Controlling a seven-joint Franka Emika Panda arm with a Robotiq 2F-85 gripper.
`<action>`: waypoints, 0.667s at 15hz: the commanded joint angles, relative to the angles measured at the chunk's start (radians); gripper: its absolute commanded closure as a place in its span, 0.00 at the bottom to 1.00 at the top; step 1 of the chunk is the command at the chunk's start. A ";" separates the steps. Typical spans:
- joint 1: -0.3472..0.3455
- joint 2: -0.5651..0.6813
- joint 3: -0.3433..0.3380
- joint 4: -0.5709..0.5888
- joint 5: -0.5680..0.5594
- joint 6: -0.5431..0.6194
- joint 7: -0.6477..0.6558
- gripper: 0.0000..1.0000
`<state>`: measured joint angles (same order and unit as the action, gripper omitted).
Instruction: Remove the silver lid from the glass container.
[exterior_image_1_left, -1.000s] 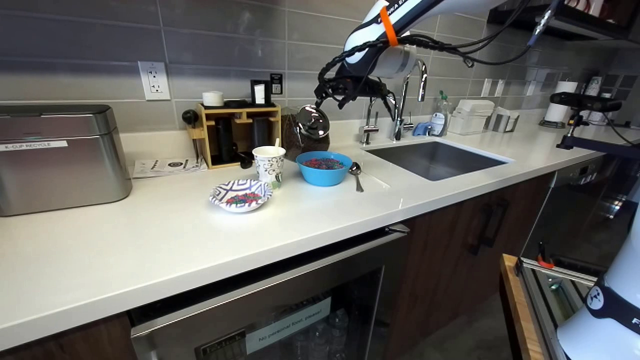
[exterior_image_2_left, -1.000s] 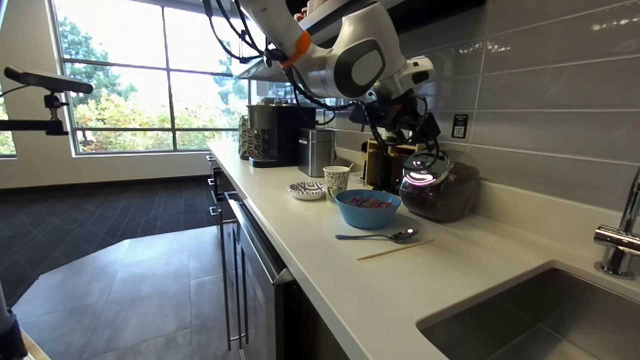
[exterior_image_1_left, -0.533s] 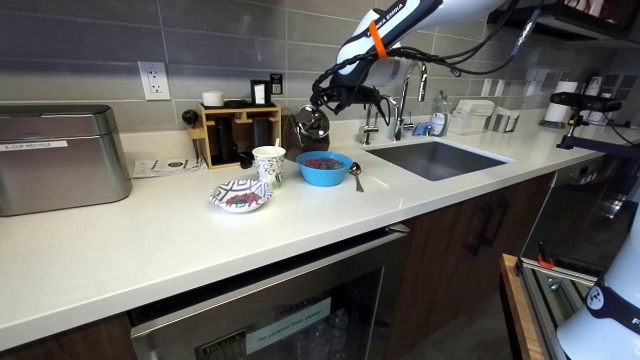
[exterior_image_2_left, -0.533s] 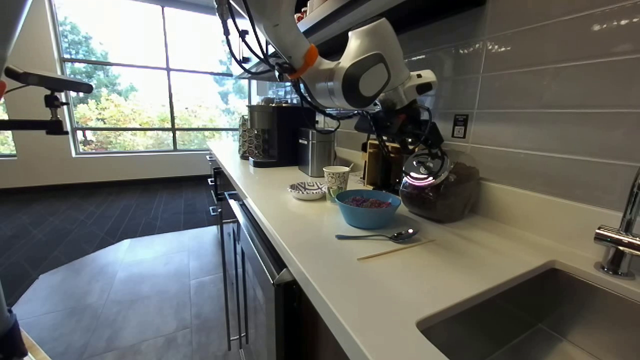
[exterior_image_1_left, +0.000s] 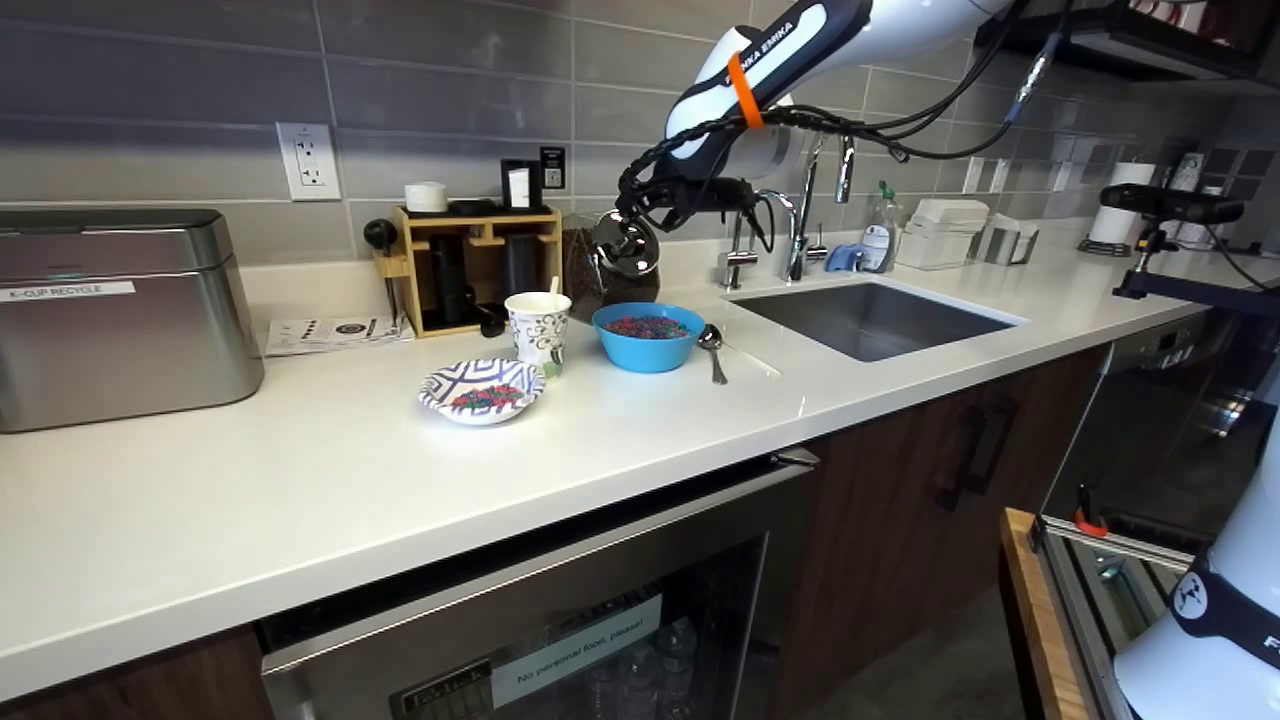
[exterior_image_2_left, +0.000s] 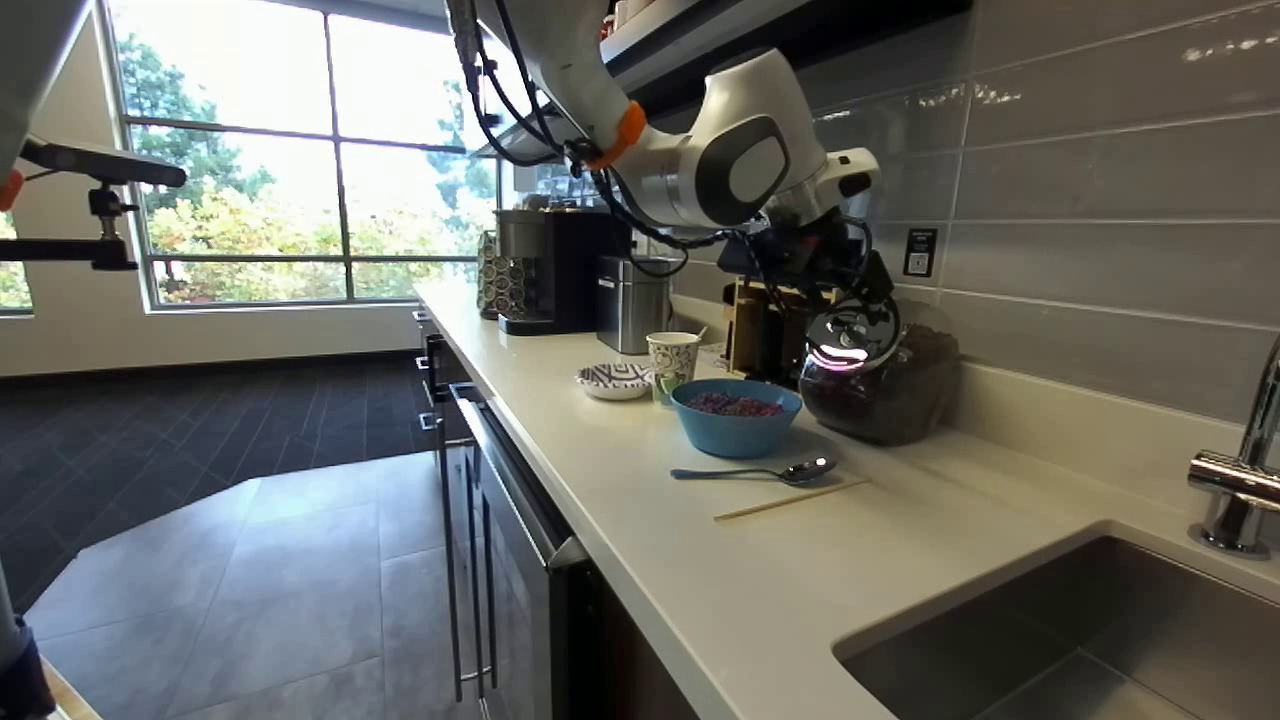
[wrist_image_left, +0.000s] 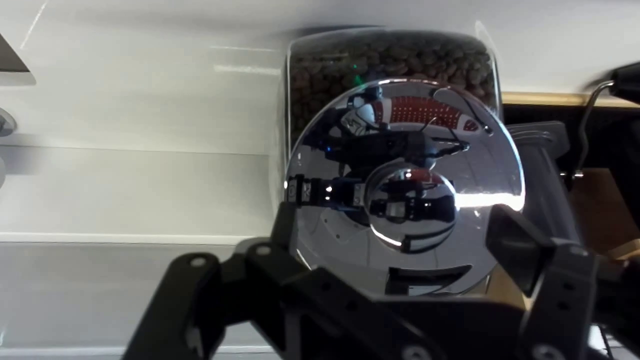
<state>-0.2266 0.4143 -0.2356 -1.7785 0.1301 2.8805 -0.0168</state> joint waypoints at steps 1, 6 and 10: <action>-0.018 0.031 0.015 0.032 -0.024 -0.005 0.016 0.29; -0.024 0.034 0.034 0.032 -0.016 -0.002 0.010 0.42; -0.025 0.040 0.038 0.033 -0.016 -0.004 0.012 0.52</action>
<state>-0.2336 0.4350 -0.2151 -1.7647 0.1270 2.8805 -0.0168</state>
